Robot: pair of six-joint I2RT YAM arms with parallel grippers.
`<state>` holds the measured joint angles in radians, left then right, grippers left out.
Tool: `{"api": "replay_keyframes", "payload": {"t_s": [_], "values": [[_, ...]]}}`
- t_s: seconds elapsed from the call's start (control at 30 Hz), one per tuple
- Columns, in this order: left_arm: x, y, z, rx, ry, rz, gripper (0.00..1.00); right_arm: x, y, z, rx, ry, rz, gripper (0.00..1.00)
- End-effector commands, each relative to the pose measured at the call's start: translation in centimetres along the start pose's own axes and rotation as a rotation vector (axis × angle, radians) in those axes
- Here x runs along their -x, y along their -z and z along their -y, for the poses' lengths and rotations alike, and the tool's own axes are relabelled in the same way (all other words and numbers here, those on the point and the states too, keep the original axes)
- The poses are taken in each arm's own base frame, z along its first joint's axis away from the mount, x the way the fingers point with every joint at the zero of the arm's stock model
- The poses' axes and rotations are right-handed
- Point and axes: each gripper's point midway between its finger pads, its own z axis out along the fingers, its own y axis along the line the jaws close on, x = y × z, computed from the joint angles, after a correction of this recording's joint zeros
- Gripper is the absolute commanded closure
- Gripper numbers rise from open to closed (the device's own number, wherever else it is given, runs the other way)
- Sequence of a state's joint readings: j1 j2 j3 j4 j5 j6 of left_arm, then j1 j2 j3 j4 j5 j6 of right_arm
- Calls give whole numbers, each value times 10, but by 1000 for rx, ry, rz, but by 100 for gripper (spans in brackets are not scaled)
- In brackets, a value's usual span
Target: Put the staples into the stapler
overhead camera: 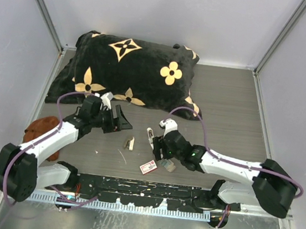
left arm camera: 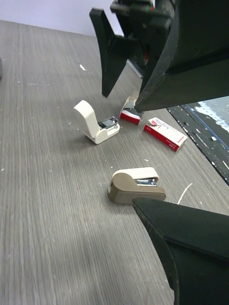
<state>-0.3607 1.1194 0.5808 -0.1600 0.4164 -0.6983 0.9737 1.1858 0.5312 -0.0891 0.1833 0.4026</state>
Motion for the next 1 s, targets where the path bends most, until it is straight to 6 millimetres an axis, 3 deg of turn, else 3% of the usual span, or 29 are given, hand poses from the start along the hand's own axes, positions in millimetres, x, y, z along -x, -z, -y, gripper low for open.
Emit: {"api": "replay_keyframes", "payload": {"t_s": [0.0,0.3,0.7,0.97], "values": [[12,-9,45,-169,-88,-31,27,35,-17,-16,-23,59,137,27],[17,-51,79,-248,-133,-101,49,23,-43,-12,-45,74,160,43],[6,-107,102,-301,-157,-186,52,2,-54,-12,4,104,157,69],[-17,-112,103,-304,-131,-250,55,-4,-57,-9,-1,107,152,75]]}}
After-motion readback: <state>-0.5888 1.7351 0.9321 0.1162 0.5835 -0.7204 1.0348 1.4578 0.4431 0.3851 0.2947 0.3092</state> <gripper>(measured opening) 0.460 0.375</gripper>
